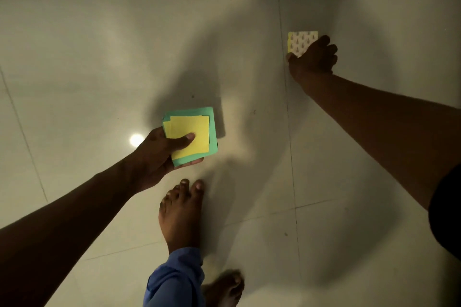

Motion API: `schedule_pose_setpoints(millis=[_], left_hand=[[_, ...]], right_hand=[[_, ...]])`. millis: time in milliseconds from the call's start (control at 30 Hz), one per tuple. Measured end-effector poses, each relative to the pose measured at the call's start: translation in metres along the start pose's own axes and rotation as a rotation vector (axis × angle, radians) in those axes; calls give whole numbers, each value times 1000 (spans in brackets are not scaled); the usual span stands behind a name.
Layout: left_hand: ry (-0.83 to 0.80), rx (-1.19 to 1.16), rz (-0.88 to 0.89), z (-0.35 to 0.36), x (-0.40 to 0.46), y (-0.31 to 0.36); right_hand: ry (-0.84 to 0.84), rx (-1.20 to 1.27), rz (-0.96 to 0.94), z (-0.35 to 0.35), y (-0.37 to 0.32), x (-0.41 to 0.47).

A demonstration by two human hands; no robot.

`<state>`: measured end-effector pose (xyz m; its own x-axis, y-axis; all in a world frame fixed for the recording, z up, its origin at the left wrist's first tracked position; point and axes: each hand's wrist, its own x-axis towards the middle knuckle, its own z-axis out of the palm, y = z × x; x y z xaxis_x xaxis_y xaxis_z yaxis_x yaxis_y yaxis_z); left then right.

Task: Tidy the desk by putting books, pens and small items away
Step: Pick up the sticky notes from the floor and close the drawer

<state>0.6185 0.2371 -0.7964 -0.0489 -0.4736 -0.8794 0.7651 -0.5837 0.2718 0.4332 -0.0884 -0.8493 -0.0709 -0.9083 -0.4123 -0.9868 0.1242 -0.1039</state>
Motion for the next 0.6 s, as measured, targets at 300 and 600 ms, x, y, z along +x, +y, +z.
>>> schedule_pose_setpoints(millis=[300, 600], left_hand=[[52, -56, 21, -6, -19, -5], [37, -122, 50, 38, -74, 15]], right_hand=[[-145, 396, 177, -19, 9, 9], [-269, 520, -127, -81, 2, -146]])
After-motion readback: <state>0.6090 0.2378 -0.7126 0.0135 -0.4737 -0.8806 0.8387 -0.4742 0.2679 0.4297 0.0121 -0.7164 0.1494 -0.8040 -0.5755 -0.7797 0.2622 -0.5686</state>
